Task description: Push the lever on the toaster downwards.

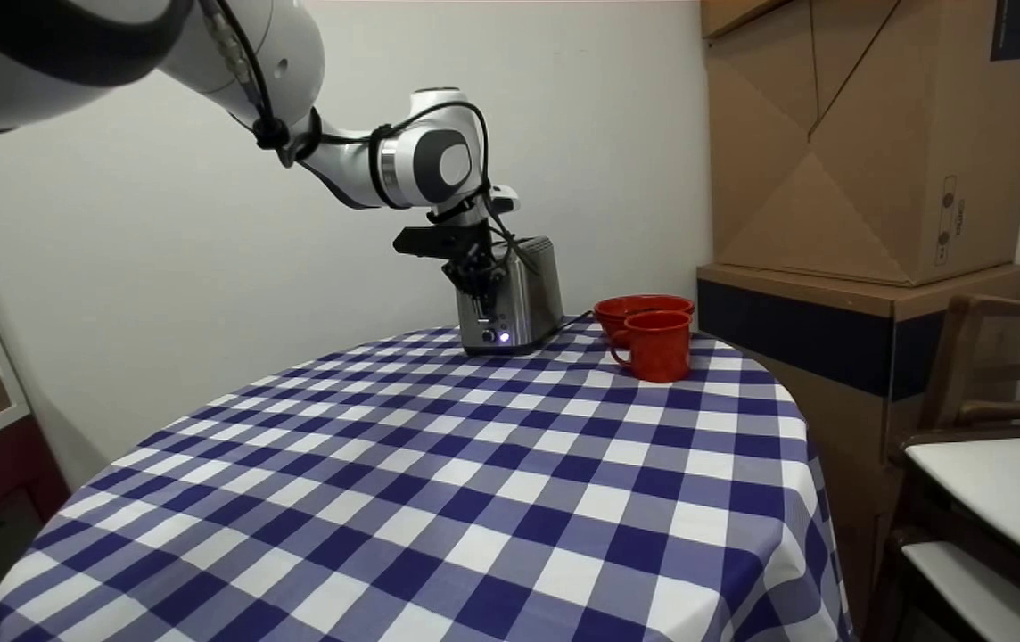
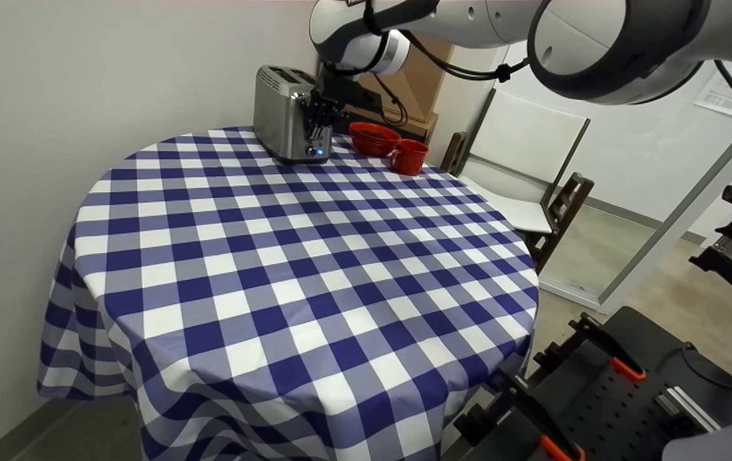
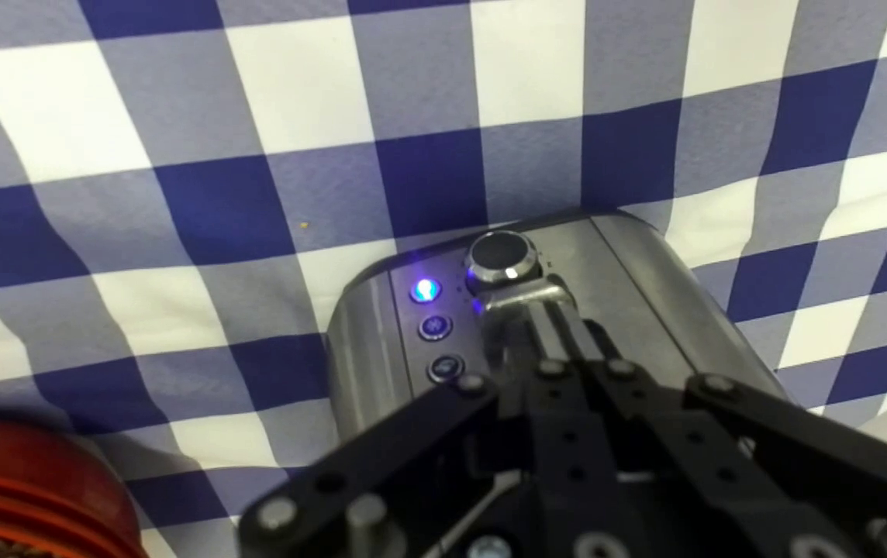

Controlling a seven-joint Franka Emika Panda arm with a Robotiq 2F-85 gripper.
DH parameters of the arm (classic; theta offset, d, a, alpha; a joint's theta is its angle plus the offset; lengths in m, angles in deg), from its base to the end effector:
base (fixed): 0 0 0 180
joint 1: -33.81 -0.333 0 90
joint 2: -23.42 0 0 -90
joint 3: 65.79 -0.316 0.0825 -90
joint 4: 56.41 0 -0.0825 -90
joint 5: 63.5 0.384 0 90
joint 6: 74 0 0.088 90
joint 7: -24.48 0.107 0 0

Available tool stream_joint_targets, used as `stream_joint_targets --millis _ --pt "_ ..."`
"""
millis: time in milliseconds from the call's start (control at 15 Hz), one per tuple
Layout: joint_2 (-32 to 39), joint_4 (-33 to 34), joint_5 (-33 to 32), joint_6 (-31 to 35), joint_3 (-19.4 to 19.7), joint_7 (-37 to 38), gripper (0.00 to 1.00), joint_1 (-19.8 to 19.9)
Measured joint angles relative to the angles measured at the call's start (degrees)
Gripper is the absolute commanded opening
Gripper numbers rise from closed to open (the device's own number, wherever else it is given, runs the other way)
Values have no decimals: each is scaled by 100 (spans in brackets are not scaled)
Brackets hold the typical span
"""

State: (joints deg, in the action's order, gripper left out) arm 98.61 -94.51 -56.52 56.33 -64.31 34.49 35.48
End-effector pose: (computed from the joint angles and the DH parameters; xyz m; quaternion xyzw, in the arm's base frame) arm 0.8269 -0.0304 0.1817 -0.9791 0.1338 -0.1452 0.0496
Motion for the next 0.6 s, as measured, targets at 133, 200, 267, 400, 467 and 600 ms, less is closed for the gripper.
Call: stream_joint_targets --millis 133,200,267,400,467,600 --pt "1 1 9 -1 0 17 26 4" --pt "1 5 12 -6 0 43 28 4" --pt "-1 10 15 -15 1 79 33 5" --pt "-5 13 29 -62 -5 122 47 18" --pt "-10 13 39 -82 -22 123 55 31" --pt "-44 11 41 -133 -64 118 69 53"
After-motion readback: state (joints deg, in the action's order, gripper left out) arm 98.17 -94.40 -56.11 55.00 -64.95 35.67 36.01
